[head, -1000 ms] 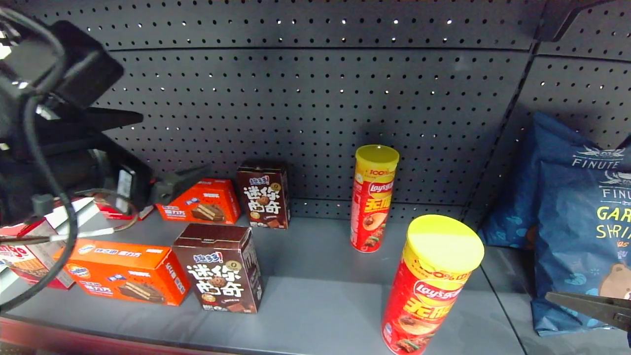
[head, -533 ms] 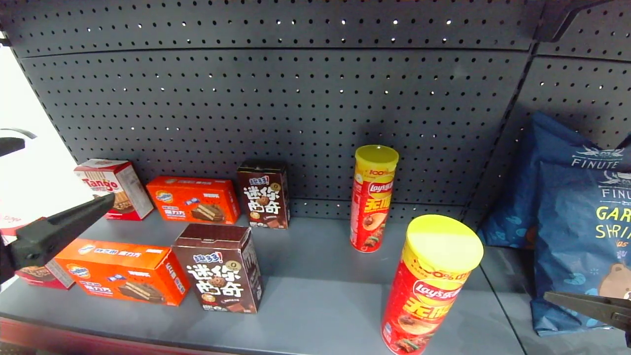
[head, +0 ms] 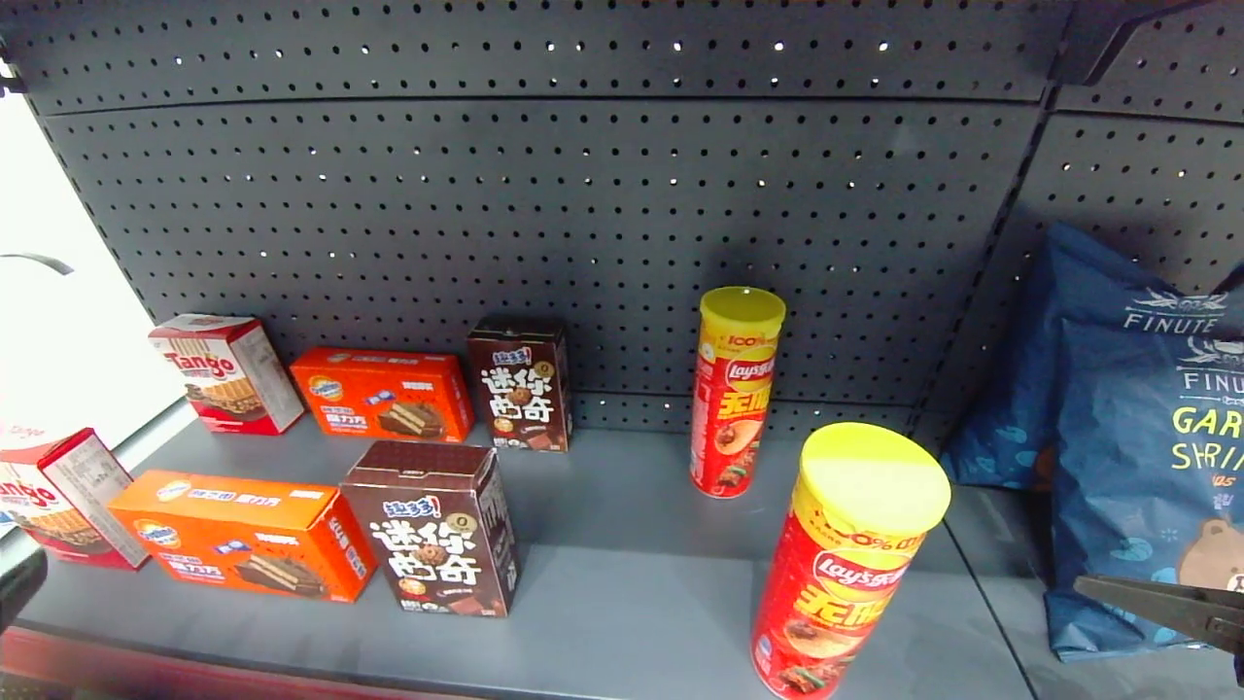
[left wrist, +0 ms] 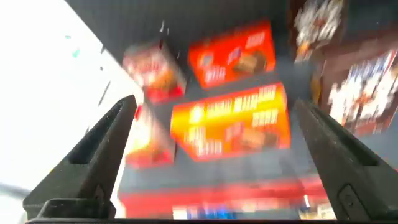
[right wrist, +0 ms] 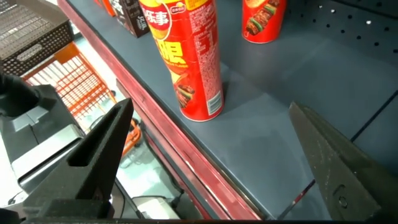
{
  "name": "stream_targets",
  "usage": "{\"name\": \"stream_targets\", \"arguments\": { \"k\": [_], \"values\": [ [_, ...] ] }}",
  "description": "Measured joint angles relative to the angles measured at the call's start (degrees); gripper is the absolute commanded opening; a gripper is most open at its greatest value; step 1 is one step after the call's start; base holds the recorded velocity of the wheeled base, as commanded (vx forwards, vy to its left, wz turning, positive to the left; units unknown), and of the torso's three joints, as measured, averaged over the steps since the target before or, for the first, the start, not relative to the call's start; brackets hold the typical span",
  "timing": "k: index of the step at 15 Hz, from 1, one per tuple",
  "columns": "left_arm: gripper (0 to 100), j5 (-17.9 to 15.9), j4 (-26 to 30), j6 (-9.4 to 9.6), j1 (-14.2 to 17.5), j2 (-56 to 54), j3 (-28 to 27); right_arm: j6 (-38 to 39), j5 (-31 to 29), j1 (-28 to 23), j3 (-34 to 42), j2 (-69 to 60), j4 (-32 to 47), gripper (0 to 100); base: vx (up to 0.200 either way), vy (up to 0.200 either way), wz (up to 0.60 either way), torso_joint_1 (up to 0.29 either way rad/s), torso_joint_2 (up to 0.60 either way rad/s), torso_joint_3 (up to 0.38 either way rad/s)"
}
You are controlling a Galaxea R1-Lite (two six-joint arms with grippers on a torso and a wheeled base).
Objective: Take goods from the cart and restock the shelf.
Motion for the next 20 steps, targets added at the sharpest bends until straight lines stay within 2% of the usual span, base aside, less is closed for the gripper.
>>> {"name": "stream_targets", "arguments": {
  "k": [2, 5, 7, 9, 10, 11, 12, 14, 17, 18, 20],
  "values": [
    [100, 0.05, 0.98, -0.83, 1.56, -5.45, 5.33, -0.02, 0.00, -0.28, 0.01, -0.44, 0.13, 100, 0.000, 0.000, 0.00, 0.000, 0.00, 0.000],
    [100, -0.09, 1.06, -0.96, 2.19, -11.68, 12.52, -0.09, 0.00, -0.28, -0.02, -0.55, 0.11, 100, 0.000, 0.000, 0.00, 0.000, 0.00, 0.000],
    [100, -0.61, 1.10, -0.96, 1.78, -14.80, 16.27, -0.11, 0.00, -0.12, 0.78, -0.96, 0.05, 100, 0.000, 0.000, 0.00, 0.000, 0.00, 0.000],
    [100, -1.10, 1.23, -1.49, -0.43, -17.71, 19.64, -0.18, 0.00, -0.17, 1.50, -1.65, 0.17, 100, 0.000, 0.000, 0.00, 0.000, 0.00, 0.000],
    [100, -1.23, 1.23, -2.44, -2.01, -19.07, 21.10, -0.22, -0.02, -0.20, 1.55, -1.90, 0.13, 100, 0.000, 0.000, 0.00, 0.000, 0.00, 0.000],
    [100, -1.27, 1.30, -4.16, -3.06, -20.22, 22.58, -0.35, -0.60, -0.23, 1.52, -2.11, 0.13, 100, 0.000, 0.000, 0.00, 0.000, 0.00, 0.000],
    [100, -1.38, 1.32, -6.02, -3.60, -21.11, 23.80, -0.43, -2.46, -0.28, 1.28, -2.23, 0.17, 100, 0.000, 0.000, 0.00, 0.000, 0.00, 0.000],
    [100, -2.35, 1.23, -8.13, -4.80, -22.15, 25.23, -0.44, -7.13, -0.22, 1.07, -2.36, 0.30, 100, 0.000, 0.000, 0.00, 0.000, 0.00, 0.000],
    [100, -3.07, 1.21, -9.09, -6.10, -23.92, 27.49, -0.46, -13.65, 0.22, 1.66, -2.80, 2.46, 100, 0.000, 0.000, 0.00, 0.000, 0.00, 0.000],
    [100, -3.10, 1.19, -10.90, -6.27, -24.64, 28.07, -0.46, -13.79, 0.49, 1.55, -3.27, 4.33, 100, 0.000, 0.000, 0.00, 0.000, 0.00, 0.000],
    [100, -3.10, 1.15, -11.80, -6.31, -25.47, 28.56, -0.33, -13.57, 0.77, 1.17, -3.80, 4.88, 100, 0.000, 0.000, 0.00, 0.000, 0.00, 0.000]
  ]
}}
